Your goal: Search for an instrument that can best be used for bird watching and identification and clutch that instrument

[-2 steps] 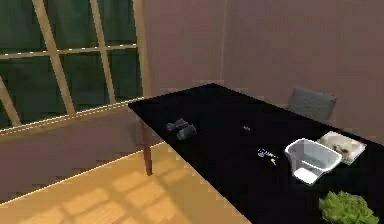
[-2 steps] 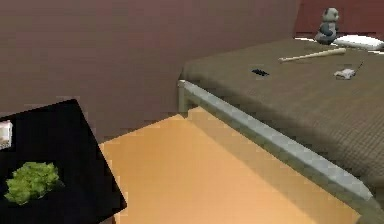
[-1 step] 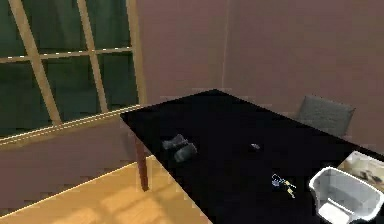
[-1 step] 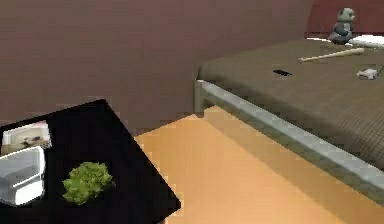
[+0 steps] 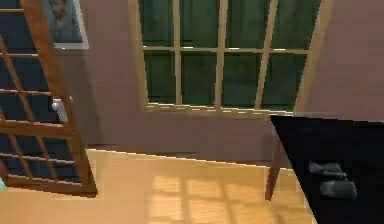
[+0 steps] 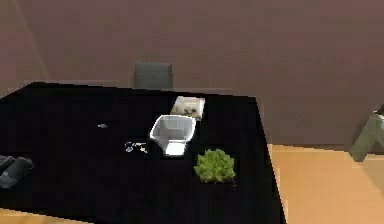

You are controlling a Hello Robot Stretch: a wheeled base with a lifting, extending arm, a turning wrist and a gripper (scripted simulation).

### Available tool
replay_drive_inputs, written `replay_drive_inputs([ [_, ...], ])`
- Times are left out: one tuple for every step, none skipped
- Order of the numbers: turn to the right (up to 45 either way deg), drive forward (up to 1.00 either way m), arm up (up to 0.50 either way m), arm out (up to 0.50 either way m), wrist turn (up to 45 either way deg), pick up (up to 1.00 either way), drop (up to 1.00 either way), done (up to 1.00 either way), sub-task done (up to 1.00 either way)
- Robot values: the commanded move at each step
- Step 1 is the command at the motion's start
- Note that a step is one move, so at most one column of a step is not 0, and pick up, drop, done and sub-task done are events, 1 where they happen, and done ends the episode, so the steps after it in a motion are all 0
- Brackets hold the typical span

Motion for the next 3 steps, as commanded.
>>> replay_drive_inputs([
  [-45.0, 0.0, 0.0, 0.0, 0.0, 0.0, 0.0, 0.0, 0.0],
  [0.0, 0.0, 0.5, 0.0, 0.0, 0.0, 0.0, 0.0, 0.0],
  [0.0, 0.0, 0.38, 0.0, 0.0, 0.0, 0.0, 0.0, 0.0],
])
